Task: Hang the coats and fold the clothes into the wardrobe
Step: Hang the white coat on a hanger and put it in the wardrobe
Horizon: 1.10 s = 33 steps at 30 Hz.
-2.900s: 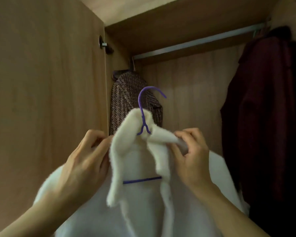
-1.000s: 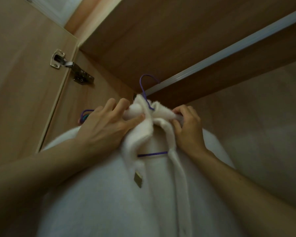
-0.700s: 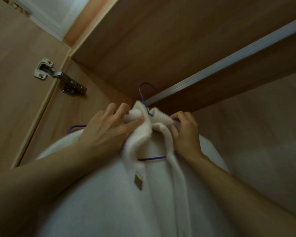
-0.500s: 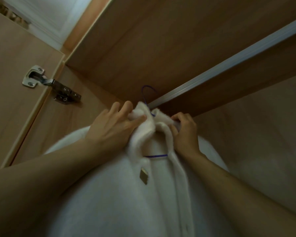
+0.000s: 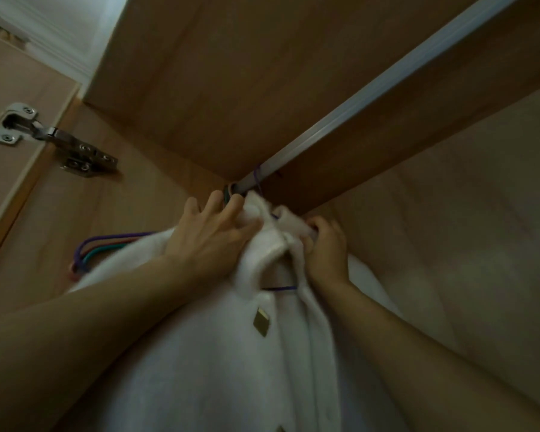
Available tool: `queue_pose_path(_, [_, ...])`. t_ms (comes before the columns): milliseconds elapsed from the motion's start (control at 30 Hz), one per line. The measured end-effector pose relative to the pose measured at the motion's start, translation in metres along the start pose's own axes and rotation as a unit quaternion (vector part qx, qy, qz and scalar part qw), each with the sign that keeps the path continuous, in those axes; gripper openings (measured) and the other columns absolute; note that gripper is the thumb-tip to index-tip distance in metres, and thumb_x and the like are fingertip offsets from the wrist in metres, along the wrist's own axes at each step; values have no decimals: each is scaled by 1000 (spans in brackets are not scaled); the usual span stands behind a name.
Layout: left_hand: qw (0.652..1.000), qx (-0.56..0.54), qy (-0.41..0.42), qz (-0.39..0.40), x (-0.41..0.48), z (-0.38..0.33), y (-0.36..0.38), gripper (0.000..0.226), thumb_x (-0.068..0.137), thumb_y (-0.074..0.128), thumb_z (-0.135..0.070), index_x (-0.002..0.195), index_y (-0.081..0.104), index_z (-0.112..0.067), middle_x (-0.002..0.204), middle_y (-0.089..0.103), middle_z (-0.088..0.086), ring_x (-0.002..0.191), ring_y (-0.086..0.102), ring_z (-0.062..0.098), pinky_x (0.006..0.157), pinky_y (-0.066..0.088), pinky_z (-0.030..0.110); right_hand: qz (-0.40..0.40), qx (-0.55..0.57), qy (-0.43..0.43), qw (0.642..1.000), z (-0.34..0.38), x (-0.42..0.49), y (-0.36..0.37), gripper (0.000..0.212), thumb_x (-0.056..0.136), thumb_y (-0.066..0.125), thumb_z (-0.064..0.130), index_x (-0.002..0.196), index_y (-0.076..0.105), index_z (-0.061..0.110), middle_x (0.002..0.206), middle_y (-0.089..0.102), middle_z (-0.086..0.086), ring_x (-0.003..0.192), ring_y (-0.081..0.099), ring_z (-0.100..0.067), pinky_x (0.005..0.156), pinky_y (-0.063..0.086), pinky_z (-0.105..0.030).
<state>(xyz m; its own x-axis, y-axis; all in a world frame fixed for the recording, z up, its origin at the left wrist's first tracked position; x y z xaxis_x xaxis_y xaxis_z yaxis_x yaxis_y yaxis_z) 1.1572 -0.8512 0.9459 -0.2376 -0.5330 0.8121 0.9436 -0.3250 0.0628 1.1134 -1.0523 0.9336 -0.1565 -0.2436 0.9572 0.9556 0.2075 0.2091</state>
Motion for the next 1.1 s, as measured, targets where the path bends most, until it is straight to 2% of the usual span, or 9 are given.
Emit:
queue_pose_path(167, [998,-61,5,9,-19,-13,4,62,94,8,-65,150,22,-42,164,10,5,149,9,29,116,12,57,28,4,-49,998,4,-26,8,45,102,47,25,146,41,17,144,43,-14,130,39,-31,110,31,-43])
queue_pose_path(267, [998,-56,11,26,-28,-17,8,73,86,-6,-73,153,6,-44,165,-8,6,150,-13,30,116,-7,62,109,-103,-83,985,-9,-48,20,81,96,51,48,155,-1,31,164,4,-3,150,5,-24,121,8,-48])
queue_pose_path(333, [998,-30,23,51,-31,-18,11,78,82,-8,-76,153,1,-44,164,-16,8,148,-24,32,114,-15,63,163,-124,-71,976,-21,-57,28,89,93,51,53,153,-13,37,164,-13,1,150,-10,-22,120,3,-55])
queue_pose_path(533, [992,52,31,107,-32,-29,16,72,93,12,-68,156,10,-34,163,-17,13,148,-25,31,113,-16,63,252,-98,-34,962,-32,-68,36,73,101,41,36,155,-9,33,162,-24,-3,150,-14,-26,121,5,-51])
queue_pose_path(667, [991,4,26,132,-59,-38,9,72,92,12,-67,156,5,-35,165,-5,10,151,-15,30,116,-11,62,245,-82,-2,966,-34,-88,24,59,103,29,48,155,2,37,164,-14,-1,151,-8,-23,121,4,-53])
queue_pose_path(833, [979,-77,-5,186,-102,-57,-11,74,92,12,-70,155,2,-34,166,-7,1,151,-13,27,115,-10,64,233,-82,88,965,-42,-142,2,54,101,13,57,153,2,44,165,-3,12,151,-4,-12,118,-12,-46])
queue_pose_path(967, [977,-83,4,198,-140,-74,-25,89,76,-6,-74,154,12,-34,166,2,1,152,-6,27,114,-8,66,226,52,124,965,-45,-189,-14,50,105,18,47,154,14,40,163,13,15,149,7,-5,121,-1,-35])
queue_pose_path(1033, [979,-64,14,195,-156,-80,-24,90,77,-6,-72,154,16,-30,166,5,3,152,-4,28,114,-10,65,233,145,137,952,-38,-213,-17,50,104,23,49,153,18,39,159,21,16,143,15,3,117,9,-22])
queue_pose_path(1100, [978,-52,24,200,-167,-84,-17,86,82,1,-72,155,13,-28,166,2,5,152,-7,28,114,-13,65,265,174,134,939,-28,-231,-11,50,105,26,46,153,22,36,159,20,17,145,12,3,119,9,-21])
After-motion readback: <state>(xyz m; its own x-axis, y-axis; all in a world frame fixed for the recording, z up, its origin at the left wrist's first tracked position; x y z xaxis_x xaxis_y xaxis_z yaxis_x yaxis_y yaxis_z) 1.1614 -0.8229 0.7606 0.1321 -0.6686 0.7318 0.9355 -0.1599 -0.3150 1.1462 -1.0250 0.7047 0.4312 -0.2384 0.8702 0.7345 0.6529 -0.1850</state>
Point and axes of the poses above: each hand's wrist, its own x-axis towards the middle knuckle, its own y-axis out of the palm, z = x × y, the point moved 4 cm from there along x, towards the middle knuckle
